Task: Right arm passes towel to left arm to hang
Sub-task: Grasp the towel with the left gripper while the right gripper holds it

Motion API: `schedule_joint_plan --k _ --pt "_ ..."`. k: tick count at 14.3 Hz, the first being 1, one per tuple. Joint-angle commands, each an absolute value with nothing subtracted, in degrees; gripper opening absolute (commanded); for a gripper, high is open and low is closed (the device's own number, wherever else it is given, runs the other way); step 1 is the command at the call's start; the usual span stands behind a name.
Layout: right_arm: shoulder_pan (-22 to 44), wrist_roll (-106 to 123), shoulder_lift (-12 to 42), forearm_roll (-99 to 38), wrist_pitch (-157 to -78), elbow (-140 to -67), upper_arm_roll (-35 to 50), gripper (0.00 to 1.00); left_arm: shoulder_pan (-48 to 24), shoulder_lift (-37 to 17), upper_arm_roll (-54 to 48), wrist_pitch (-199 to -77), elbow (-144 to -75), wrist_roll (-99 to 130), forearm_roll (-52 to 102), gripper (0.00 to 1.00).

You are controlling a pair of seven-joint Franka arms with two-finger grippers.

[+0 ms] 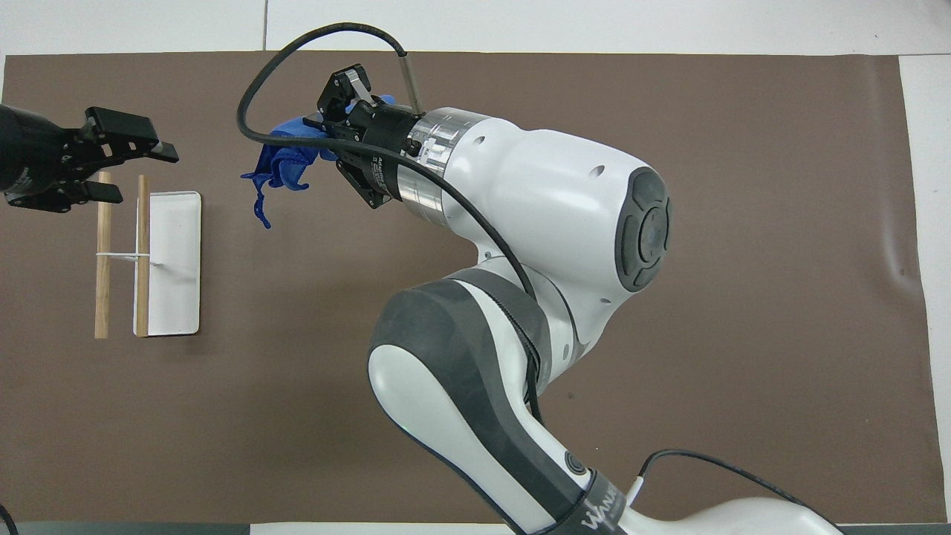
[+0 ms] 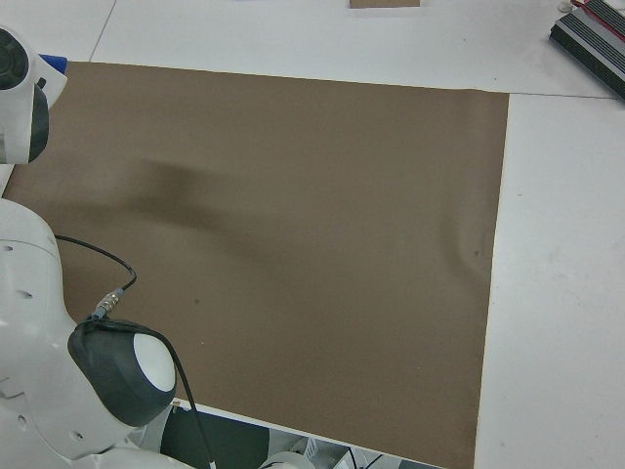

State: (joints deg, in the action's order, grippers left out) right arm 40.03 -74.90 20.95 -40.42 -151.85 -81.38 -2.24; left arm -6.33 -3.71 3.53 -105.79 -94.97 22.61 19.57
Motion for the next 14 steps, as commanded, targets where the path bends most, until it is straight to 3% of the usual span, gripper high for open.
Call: schedule_joint_plan --k 1,7,13,14 --pt "40.52 -75.32 21.53 -41.57 -152.05 -80.07 -2.37 0.0 -7.12 -6.14 3.78 -110.29 -95.62 32.14 25.99 1.0" --pt "40.61 -75.32 21.53 -41.57 -152.05 -80.24 -2.37 0.0 -9.58 -8.17 3.61 -121.71 -101.77 38.41 42.51 1.0" --pt "40.61 -75.41 21.53 -41.57 -152.05 -80.24 -2.37 0.0 -12.39 -8.17 3.6 -121.99 -102.83 38.23 50.0 1.0" --pt "40.61 -75.5 21.53 -41.57 -152.05 -80.24 -2.37 0.0 -12.39 -8.09 3.6 -121.73 -102.83 38.23 50.36 0.91"
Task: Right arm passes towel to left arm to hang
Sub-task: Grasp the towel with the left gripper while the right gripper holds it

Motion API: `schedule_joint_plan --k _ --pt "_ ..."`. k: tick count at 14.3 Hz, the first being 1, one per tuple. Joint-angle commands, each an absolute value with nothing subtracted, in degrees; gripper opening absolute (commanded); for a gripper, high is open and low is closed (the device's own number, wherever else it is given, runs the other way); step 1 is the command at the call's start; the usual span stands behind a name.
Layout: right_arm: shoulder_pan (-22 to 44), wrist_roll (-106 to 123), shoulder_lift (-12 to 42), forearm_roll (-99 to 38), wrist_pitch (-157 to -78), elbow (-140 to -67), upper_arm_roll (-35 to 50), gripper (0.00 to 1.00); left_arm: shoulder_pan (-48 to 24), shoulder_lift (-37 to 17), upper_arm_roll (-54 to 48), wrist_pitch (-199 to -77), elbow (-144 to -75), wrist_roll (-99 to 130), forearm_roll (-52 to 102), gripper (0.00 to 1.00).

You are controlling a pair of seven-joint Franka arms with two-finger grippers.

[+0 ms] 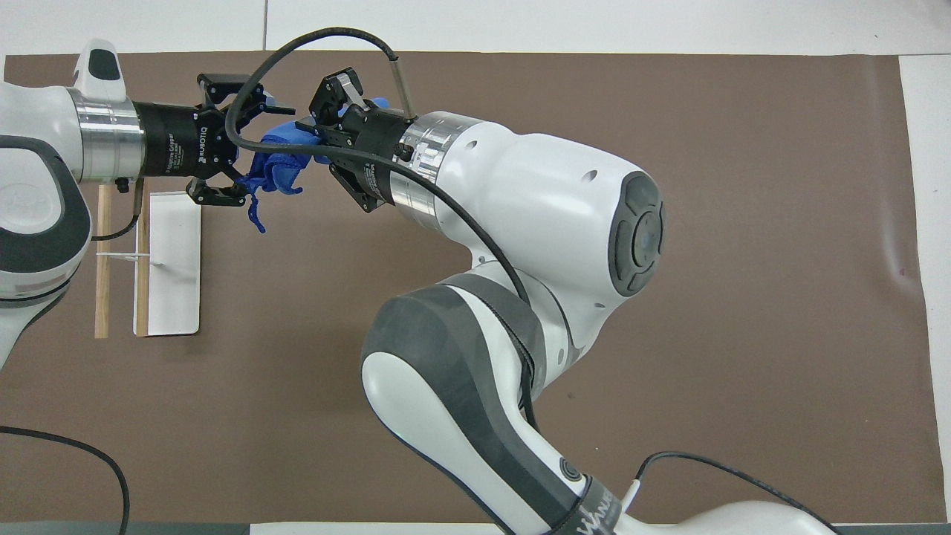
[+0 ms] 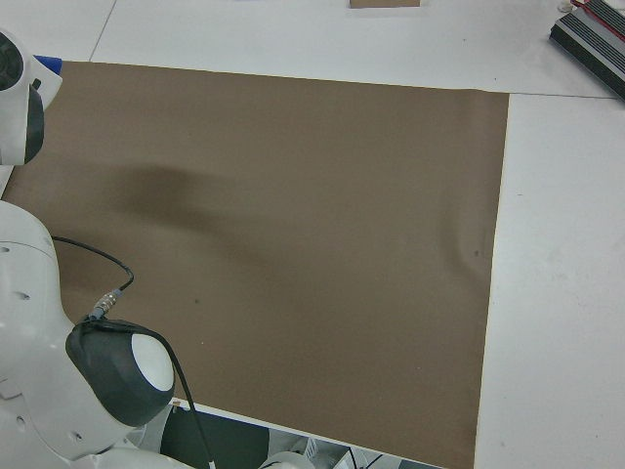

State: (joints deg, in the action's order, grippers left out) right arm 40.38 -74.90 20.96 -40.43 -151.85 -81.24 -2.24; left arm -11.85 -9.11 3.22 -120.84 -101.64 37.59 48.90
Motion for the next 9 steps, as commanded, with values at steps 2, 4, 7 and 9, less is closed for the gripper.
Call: schedule_joint_plan --k 2,4,7,9 --pt "40.61 -75.5 21.53 -41.57 -152.05 -80.24 -2.37 0.0 -12.39 -7.65 3.52 -121.46 -103.01 38.32 50.36 0.29" --pt "40.61 -75.5 21.53 -41.66 -152.05 -80.16 -2.37 0.0 -12.48 -7.3 3.6 -121.73 -102.92 38.15 50.36 0.05" --pt "40.61 -75.59 21.53 -41.75 -152.05 -80.16 -2.37 0.0 -12.39 -6.34 3.6 -121.29 -102.92 38.32 50.36 0.0" --pt "40.61 -75.59 21.53 -41.66 -152.05 -80.16 -2.37 0.0 -12.31 -5.37 3.78 -120.24 -102.92 38.58 50.36 0.0"
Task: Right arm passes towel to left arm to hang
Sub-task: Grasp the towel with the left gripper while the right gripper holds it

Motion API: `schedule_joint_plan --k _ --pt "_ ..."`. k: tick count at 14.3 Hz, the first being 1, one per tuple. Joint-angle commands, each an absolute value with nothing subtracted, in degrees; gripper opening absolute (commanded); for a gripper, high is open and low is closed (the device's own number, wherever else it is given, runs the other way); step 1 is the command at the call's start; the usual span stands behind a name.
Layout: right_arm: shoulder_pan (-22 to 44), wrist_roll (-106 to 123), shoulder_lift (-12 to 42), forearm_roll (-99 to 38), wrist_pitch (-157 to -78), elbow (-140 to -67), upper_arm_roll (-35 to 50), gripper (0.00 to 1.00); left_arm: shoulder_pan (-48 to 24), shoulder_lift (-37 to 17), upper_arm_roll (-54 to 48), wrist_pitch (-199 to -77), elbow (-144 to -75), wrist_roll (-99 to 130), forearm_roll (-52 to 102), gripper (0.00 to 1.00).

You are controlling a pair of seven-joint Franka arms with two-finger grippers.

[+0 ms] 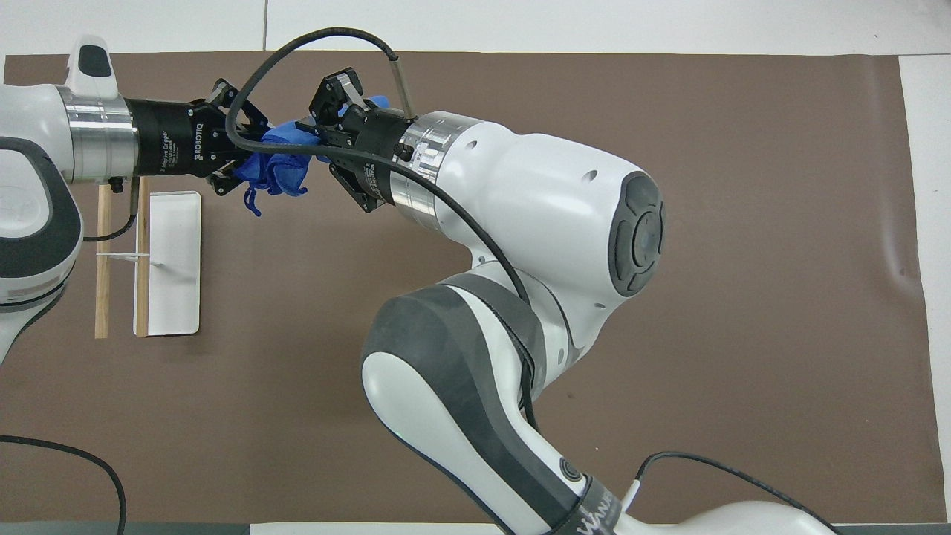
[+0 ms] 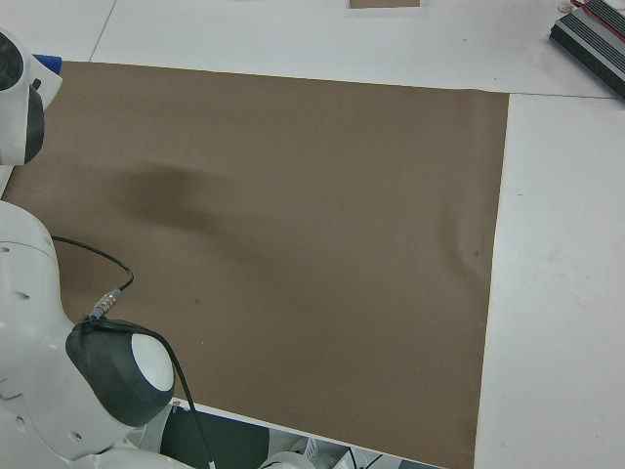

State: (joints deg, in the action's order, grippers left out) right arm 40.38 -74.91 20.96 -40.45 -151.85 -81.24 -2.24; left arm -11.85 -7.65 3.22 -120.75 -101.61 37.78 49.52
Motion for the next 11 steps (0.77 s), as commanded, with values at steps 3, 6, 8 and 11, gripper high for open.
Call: schedule_joint_plan --k 3,6,8,11 --pt "40.52 -75.5 21.53 -41.66 -152.05 -80.24 -2.37 0.0 -11.78 -3.61 4.04 -119.62 -102.74 38.76 49.57 0.0" --pt "40.43 -74.89 21.53 -41.23 -152.05 -80.59 -2.46 0.0 -11.78 -2.2 4.04 -120.06 -102.57 38.32 43.1 0.0" --pt "39.73 -73.14 21.36 -40.43 -151.79 -81.73 -2.9 0.99 -12.04 -1.93 4.04 -120.41 -102.57 38.24 39.21 0.0" --pt "36.84 -64.81 20.74 -37.98 -151.26 -83.75 -3.34 1.0 -11.6 -2.02 4.13 -121.72 -102.48 37.97 33.33 0.0"
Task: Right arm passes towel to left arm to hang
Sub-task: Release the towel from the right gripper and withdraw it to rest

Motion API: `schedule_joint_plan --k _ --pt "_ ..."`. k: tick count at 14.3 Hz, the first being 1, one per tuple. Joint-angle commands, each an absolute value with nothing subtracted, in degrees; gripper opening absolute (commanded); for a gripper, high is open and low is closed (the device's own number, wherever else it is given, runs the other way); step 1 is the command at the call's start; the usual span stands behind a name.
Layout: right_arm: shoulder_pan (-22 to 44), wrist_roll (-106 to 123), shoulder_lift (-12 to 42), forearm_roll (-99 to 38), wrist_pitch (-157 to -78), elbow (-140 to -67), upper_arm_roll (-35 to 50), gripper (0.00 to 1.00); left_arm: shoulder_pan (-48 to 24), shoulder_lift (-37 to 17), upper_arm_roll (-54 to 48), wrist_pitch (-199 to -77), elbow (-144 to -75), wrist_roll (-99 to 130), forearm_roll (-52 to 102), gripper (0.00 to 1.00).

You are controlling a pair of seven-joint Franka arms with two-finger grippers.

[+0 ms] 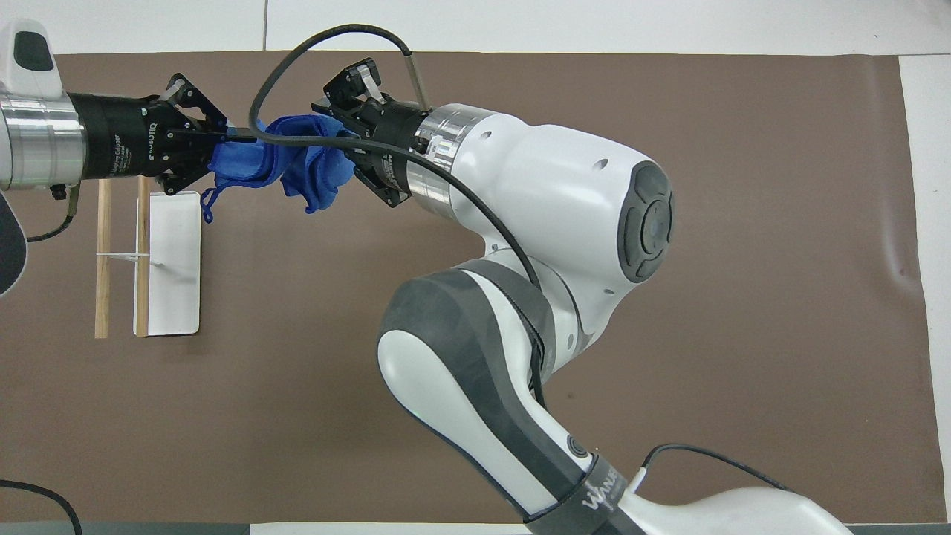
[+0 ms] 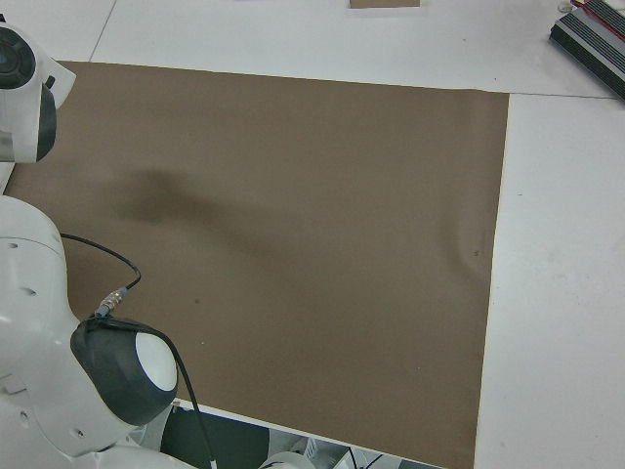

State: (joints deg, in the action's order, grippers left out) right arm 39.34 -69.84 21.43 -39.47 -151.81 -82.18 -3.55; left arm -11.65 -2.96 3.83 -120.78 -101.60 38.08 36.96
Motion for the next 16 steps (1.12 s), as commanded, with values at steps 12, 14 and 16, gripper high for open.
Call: schedule_joint_plan --k 12,14,16 --pt "18.3 -17.33 13.71 -19.01 -139.86 -99.58 -3.43 1.0 -5.73 -0.62 4.48 -119.11 -102.74 14.81 20.3 0.0" --pt "15.57 -14.95 13.45 -11.03 -134.32 -99.23 -3.43 1.0 -4.22 0.0 4.39 -115.25 -102.74 6.63 18.82 0.0" --pt "13.28 -14.33 12.75 -4.77 -127.3 -98.35 -3.34 1.0 -3.08 0.26 4.39 -112.42 -102.74 -1.72 15.57 0.0"
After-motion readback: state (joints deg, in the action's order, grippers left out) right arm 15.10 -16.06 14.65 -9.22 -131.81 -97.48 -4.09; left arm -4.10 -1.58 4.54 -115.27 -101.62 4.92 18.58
